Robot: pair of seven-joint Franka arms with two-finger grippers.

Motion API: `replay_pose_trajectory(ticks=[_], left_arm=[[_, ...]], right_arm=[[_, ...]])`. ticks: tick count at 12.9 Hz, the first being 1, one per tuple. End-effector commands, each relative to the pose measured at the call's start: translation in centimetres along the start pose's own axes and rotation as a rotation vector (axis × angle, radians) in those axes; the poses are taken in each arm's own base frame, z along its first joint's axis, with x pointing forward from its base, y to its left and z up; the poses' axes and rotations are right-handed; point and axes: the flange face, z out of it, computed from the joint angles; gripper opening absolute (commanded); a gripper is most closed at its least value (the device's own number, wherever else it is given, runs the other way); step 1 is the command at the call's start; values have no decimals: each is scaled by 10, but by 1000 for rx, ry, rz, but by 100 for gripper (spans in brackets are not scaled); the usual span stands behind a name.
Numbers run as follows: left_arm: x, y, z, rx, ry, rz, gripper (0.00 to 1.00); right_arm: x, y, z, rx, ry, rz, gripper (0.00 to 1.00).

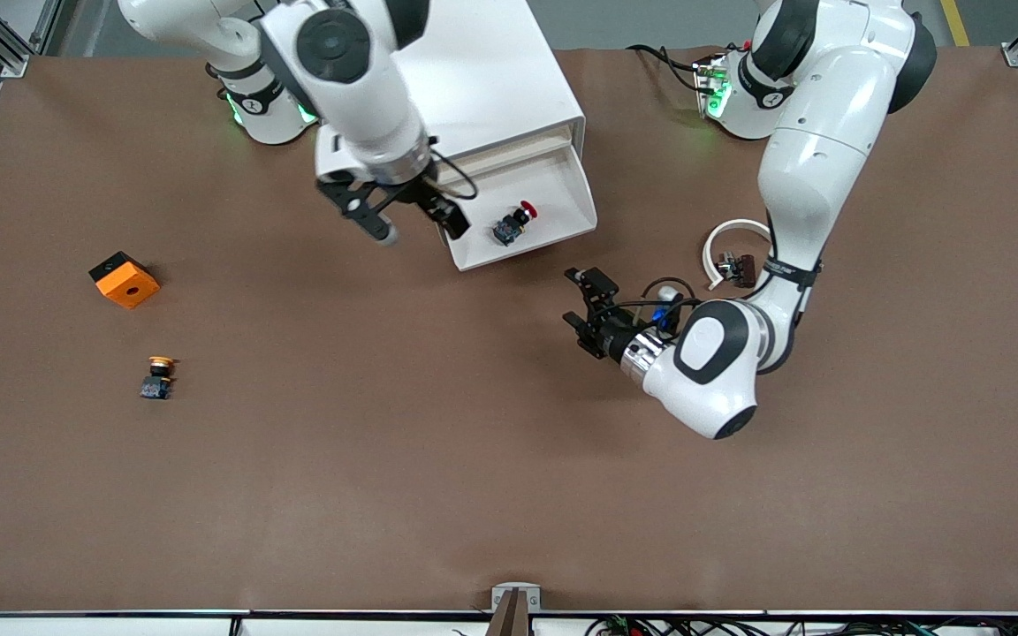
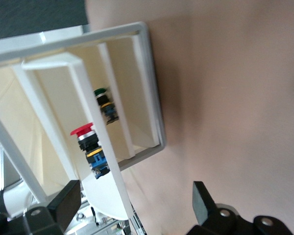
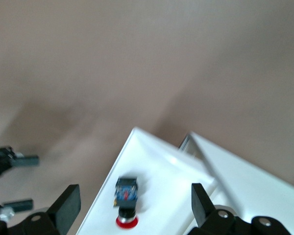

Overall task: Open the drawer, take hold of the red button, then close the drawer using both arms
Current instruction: 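Grasp the red push button inside the drawer with the right gripper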

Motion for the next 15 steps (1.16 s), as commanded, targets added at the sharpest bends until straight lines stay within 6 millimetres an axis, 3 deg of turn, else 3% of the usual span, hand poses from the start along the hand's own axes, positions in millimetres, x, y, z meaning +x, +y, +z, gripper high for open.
replay_pose_trajectory(ticks=[1, 5, 9, 15], left_arm=[[15, 2, -35, -56, 20, 103, 100], [27, -11, -69, -180, 171, 242, 100], [40, -21, -107, -242, 201, 384, 100], [24, -57, -144, -417, 378, 538, 100]], right_arm=[[-29, -14, 35, 9, 47, 60, 100], [-65, -27, 94, -3, 118, 75, 100], [-72, -35, 118, -7, 130, 87, 100], [-78, -37, 148, -46, 164, 46, 100]])
